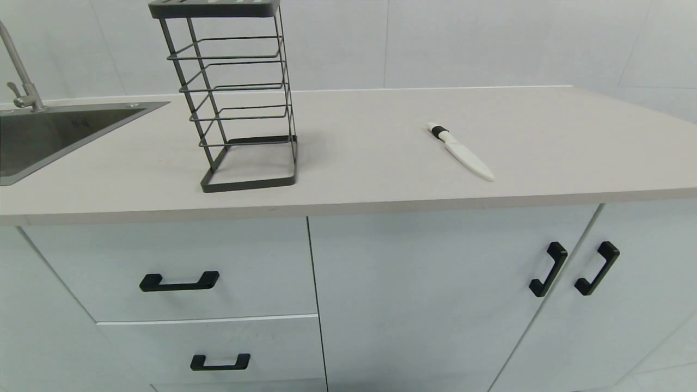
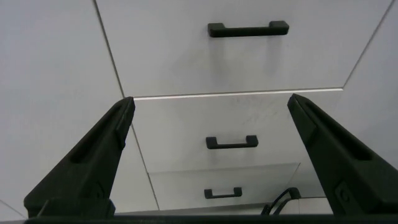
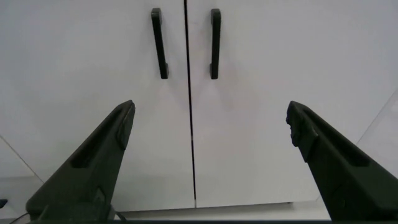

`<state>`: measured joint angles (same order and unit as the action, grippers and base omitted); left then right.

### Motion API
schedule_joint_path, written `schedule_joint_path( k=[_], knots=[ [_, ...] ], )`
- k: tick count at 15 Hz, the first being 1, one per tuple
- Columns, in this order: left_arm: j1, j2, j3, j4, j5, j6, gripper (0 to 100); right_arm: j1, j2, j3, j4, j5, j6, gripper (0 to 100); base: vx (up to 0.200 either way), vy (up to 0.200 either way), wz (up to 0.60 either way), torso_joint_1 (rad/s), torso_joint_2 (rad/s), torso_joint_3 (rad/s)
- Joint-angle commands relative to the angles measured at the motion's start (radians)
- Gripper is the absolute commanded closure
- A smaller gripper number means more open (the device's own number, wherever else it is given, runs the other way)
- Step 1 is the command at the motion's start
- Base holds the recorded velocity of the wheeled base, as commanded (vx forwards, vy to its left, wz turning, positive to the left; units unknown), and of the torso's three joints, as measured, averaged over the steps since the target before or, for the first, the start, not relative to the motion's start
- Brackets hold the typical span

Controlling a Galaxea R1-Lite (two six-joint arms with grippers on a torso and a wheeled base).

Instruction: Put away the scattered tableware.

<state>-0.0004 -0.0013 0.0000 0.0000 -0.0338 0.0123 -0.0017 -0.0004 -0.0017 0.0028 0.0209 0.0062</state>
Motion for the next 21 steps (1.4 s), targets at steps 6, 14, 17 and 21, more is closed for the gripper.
schedule_joint_path(
  k=[6,14,17,21],
  knots=[
    [0.0,0.001,0.0,0.0,0.0,0.0,0,0.0,0.0,0.0,0.0,0.001,0.0,0,0.0,0.0,0.0,0.159,-0.15,-0.101],
    [0.0,0.001,0.0,0.0,0.0,0.0,0,0.0,0.0,0.0,0.0,0.001,0.0,0,0.0,0.0,0.0,0.196,-0.53,-0.212],
    [0.0,0.001,0.0,0.0,0.0,-0.002,0,0.0,0.0,0.0,0.0,0.001,0.0,0,0.0,0.0,0.0,0.26,-0.5,-0.222],
    [0.0,0.001,0.0,0.0,-0.001,-0.002,0,0.0,0.0,0.0,0.0,0.001,0.0,0,0.0,0.0,0.0,0.339,-0.5,-0.244]
  ],
)
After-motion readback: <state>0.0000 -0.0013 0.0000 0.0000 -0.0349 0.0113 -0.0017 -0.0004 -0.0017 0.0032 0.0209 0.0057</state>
